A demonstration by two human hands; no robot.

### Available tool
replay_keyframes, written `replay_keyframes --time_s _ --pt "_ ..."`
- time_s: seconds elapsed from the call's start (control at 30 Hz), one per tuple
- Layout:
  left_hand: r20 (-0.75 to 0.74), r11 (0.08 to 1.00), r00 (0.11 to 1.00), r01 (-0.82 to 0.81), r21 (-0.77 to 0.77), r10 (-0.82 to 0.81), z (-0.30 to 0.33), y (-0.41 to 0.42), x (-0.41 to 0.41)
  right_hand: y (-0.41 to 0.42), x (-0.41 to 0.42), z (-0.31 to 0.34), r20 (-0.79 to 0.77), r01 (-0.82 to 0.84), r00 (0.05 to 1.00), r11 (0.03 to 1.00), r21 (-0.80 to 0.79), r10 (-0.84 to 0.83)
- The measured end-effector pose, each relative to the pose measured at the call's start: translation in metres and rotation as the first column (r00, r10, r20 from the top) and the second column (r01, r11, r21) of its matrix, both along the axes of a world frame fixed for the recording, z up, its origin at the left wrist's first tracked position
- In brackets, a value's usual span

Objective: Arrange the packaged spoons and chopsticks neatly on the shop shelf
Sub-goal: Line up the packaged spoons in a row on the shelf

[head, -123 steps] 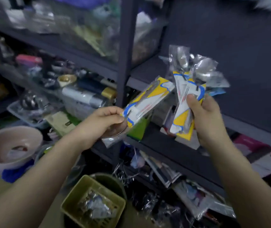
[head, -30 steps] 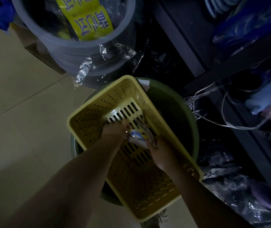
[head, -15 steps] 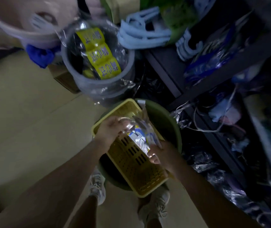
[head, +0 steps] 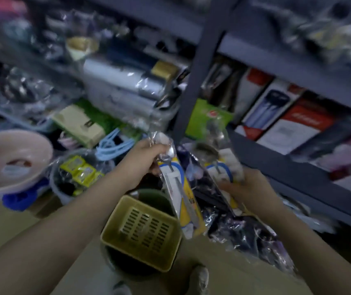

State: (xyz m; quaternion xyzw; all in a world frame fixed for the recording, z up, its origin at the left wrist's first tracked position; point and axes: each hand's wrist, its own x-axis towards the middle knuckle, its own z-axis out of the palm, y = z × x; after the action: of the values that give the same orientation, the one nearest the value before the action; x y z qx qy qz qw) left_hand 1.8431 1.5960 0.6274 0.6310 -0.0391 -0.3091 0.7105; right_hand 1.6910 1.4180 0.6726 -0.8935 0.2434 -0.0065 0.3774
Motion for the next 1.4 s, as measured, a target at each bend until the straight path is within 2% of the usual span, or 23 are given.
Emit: replay_keyframes --time_s 0.1,0.23,0.4,0.47,0.57,0.67,0.7,0.77,0.83,0.9,0.97,1.03,1.07,1.1,1.17,1.23,1.27,1.33,1.4 --pt "0.102 0.995 0.991 0.089 -0.036 -0.085 0.059 -0.039 -0.008 -0.018 -0.022 0.051 0.132 0.144 0.981 0.99 -0.003 -0.143" --pt "0.243 0.967 0.946 0.239 -0.086 -0.212 0.128 -0.086 -0.018 -0.057 -0.03 0.113 0.339 0.188 0.917 0.977 0.1 -0.211" --pt "0.386 0.964 0.91 0.221 -0.146 -0.15 0.201 -0.144 -0.019 -0.133 -0.004 0.185 0.464 0.16 0.843 0.95 0.269 -0.273" --pt "0.386 0.964 0.92 0.165 -0.208 -0.075 0.222 -0.167 -0.015 -0.165 0.021 0.204 0.459 0.151 0.853 0.96 0.235 -0.247" --pt "0.311 0.958 0.95 0.097 -0.271 -0.008 0.244 -0.2 -0.006 -0.213 0.059 0.22 0.383 0.156 0.904 0.98 0.123 -0.192" --pt "0.164 0.947 0.984 -0.009 -0.32 0.065 0.256 -0.227 0.008 -0.25 0.083 0.224 0.171 0.109 0.982 0.978 -0.176 -0.079" --pt "0.12 0.942 0.988 -0.048 -0.333 0.093 0.259 -0.236 0.014 -0.259 0.086 0.222 0.135 0.072 0.99 0.971 -0.228 -0.041" --pt "0.07 0.928 0.985 -0.121 -0.352 0.155 0.26 -0.253 0.027 -0.276 0.086 0.217 0.135 0.003 0.991 0.985 -0.17 0.02" --pt "0.083 0.915 0.974 -0.165 -0.368 0.209 0.258 -0.272 0.039 -0.291 0.082 0.213 0.185 -0.075 0.98 0.997 -0.002 0.074" --pt "0.2 0.942 0.955 -0.155 -0.297 0.22 0.252 -0.294 0.049 -0.305 0.078 0.213 0.222 -0.119 0.97 0.989 0.084 0.098" --pt "0.464 0.99 0.875 -0.136 -0.039 0.139 0.244 -0.311 0.056 -0.315 0.073 0.215 0.26 -0.116 0.961 0.991 0.068 0.094" --pt "0.647 0.955 0.752 -0.082 0.284 -0.128 0.238 -0.323 0.059 -0.317 0.065 0.218 0.288 -0.154 0.944 0.987 -0.045 0.161" --pt "0.661 0.904 0.696 -0.039 0.425 -0.281 0.238 -0.327 0.059 -0.314 0.06 0.219 0.277 -0.199 0.934 0.972 -0.125 0.226" --pt "0.657 0.863 0.658 -0.02 0.505 -0.369 0.237 -0.329 0.06 -0.31 0.054 0.219 0.248 -0.26 0.919 0.944 -0.205 0.308" --pt "0.657 0.87 0.657 -0.003 0.492 -0.37 0.236 -0.326 0.064 -0.301 0.047 0.216 0.116 -0.397 0.87 0.821 -0.41 0.479" --pt "0.684 0.908 0.668 -0.026 0.417 -0.295 0.235 -0.318 0.069 -0.286 0.048 0.208 -0.069 -0.48 0.833 0.654 -0.584 0.549" --pt "0.71 0.912 0.649 -0.058 0.406 -0.274 0.234 -0.31 0.072 -0.277 0.052 0.204 -0.115 -0.497 0.821 0.603 -0.624 0.559" --pt "0.749 0.91 0.607 -0.098 0.404 -0.267 0.229 -0.295 0.081 -0.258 0.067 0.195 -0.123 -0.493 0.82 0.58 -0.648 0.56" --pt "0.713 0.915 0.641 -0.042 0.402 -0.283 0.225 -0.28 0.089 -0.243 0.09 0.187 -0.122 -0.444 0.853 0.585 -0.678 0.507"
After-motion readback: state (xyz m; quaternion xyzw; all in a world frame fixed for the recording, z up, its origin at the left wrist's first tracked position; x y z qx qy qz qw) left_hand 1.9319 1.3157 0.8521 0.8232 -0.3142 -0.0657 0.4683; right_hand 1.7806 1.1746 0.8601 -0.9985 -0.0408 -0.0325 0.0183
